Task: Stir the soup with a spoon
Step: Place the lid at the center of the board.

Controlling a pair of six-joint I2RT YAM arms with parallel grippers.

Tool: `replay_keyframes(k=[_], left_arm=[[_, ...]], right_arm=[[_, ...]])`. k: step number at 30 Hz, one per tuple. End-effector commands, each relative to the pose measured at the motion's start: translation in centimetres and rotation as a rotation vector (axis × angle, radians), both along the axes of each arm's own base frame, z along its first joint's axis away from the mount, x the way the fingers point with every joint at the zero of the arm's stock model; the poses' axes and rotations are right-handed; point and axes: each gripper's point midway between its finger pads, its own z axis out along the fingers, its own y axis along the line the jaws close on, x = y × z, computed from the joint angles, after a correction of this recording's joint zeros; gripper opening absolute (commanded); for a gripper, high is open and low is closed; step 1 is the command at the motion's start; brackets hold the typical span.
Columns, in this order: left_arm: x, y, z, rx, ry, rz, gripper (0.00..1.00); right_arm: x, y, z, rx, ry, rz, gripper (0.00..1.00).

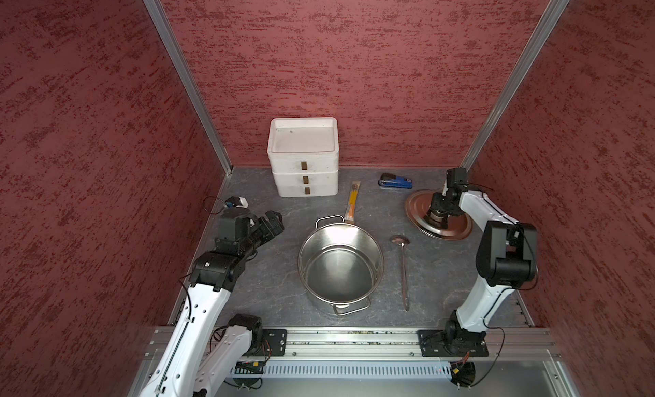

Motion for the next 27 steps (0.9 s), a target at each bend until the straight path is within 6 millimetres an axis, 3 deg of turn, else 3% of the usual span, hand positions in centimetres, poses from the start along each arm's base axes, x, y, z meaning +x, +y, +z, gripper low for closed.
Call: replay_keyframes(k=[1,6,15,23,27], left_arm=[[0.2,0.4,1.4,-0.027,-0.061,0.037,1.00],[0.3,0.6,1.3,-0.036,-0.066,0.057,1.00],[1.5,0.6,2.1,-0.044,-0.097,0.068,1.00],[2.2,0.5,2.2,-0.031,-0.094,0.063,1.00],[2.4,0.5,2.6,-0.018,-0.103,0.053,1.00]], right_arm=[[3.4,-1.2,2.4,-0.017,-0.122,0.004,0.35],[3.7,-1.7,-0.3,0.000,-0.084,-0.003,0.38],[4.1,-1.7,-3.2,0.027,-0.024,-0.011,0.45],[3.8,-1.5,-3.0,0.042,-0.013,-0.009,0.68],[4.0,-1.4,-1.1,0.040,-0.048,-0.005,0.82]])
